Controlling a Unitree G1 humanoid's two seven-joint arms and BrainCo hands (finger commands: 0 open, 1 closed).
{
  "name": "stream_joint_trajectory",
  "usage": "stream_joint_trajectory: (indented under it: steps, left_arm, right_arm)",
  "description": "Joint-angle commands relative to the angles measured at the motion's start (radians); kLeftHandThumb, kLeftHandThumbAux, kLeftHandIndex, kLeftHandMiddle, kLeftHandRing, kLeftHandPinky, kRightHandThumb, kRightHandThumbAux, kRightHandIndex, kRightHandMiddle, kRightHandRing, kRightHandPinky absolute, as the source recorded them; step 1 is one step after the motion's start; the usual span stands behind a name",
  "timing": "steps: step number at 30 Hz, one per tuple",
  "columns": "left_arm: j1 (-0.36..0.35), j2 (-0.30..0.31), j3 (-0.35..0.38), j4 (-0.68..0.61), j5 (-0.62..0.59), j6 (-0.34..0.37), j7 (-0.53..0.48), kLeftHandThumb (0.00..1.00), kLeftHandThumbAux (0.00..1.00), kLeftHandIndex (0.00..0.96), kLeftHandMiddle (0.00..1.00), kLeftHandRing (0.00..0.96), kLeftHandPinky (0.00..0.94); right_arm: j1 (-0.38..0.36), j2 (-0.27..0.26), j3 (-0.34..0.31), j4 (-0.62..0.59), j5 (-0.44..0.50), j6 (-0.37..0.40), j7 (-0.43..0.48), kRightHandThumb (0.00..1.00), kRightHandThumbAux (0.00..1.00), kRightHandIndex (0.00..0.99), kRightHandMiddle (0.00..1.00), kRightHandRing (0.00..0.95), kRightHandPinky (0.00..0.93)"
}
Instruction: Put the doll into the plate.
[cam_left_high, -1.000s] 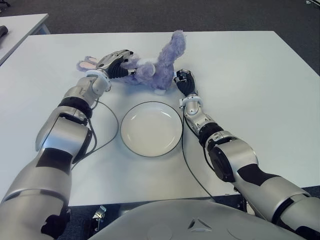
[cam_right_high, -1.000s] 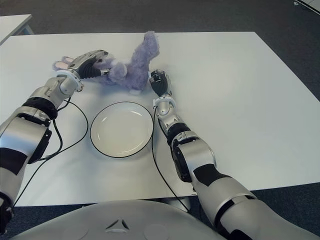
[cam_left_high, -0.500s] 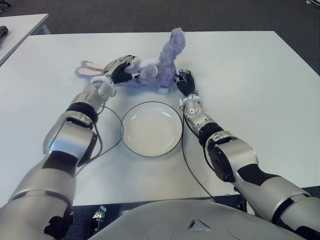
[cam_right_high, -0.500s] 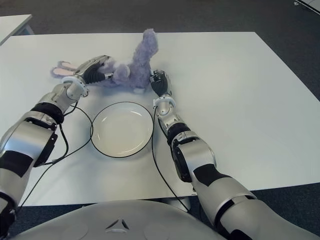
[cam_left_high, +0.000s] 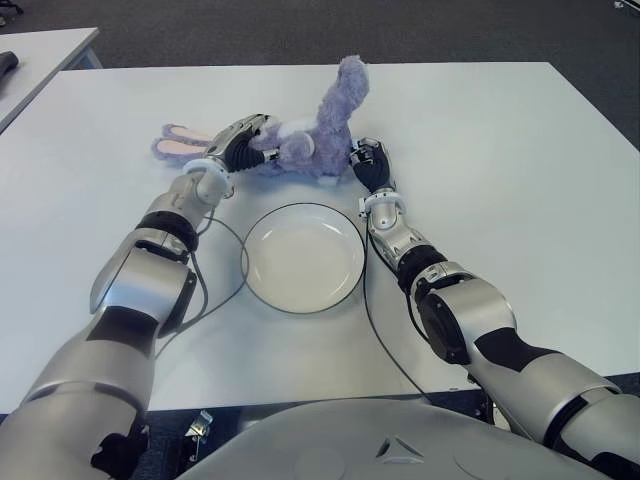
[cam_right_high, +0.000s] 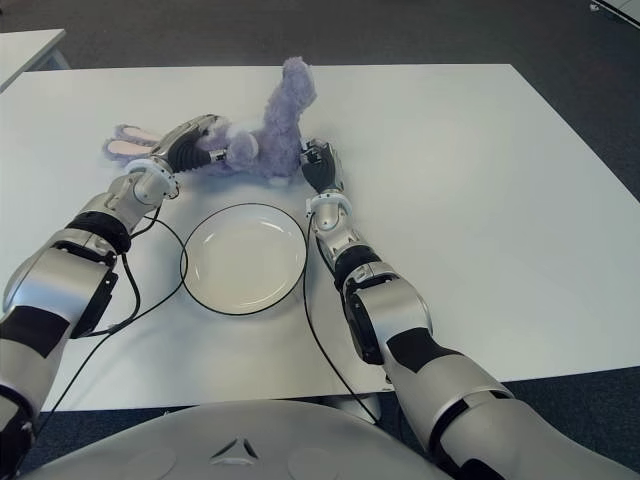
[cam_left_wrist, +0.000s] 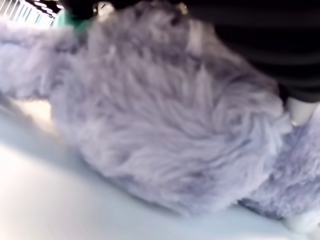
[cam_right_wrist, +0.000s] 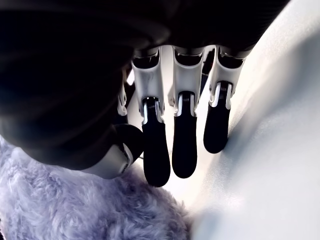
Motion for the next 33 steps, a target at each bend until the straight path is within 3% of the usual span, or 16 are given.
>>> stream_joint_trajectory:
  steps: [1,19,25,28,33]
  left_arm:
    - [0.091,-0.042,-0.029,0.050,0.034,0.053,0.001,0.273,0.404,0.000,0.000,0.000,0.000]
    - [0.101,-0.051,-0.046,0.060,0.047,0.110,0.005,0.299,0.371,0.000,0.000,0.000,0.010]
    - [0.108,-0.057,-0.039,0.064,0.038,0.142,-0.011,0.361,0.359,0.023,0.000,0.003,0.062]
    - [0.111,-0.060,-0.028,0.067,0.027,0.160,-0.028,0.441,0.360,0.063,0.030,0.063,0.132]
    - [0.111,-0.065,-0.005,0.070,0.004,0.180,-0.065,0.505,0.363,0.088,0.078,0.106,0.135]
  right_arm:
    - [0.168,0.122,0.004,0.126,-0.001,0.111,0.024,0.702,0.735,0.411,0.782,0.824,0.824]
    - [0.165,0.118,0.010,0.128,-0.009,0.137,0.026,0.697,0.736,0.409,0.783,0.822,0.827]
    - [0.162,0.121,0.014,0.127,-0.014,0.143,0.019,0.697,0.736,0.409,0.792,0.831,0.853]
    - [0.166,0.123,0.014,0.128,-0.016,0.139,0.014,0.697,0.736,0.409,0.797,0.841,0.860]
    - [0.169,0.116,0.013,0.127,-0.016,0.125,0.008,0.697,0.735,0.410,0.799,0.844,0.861]
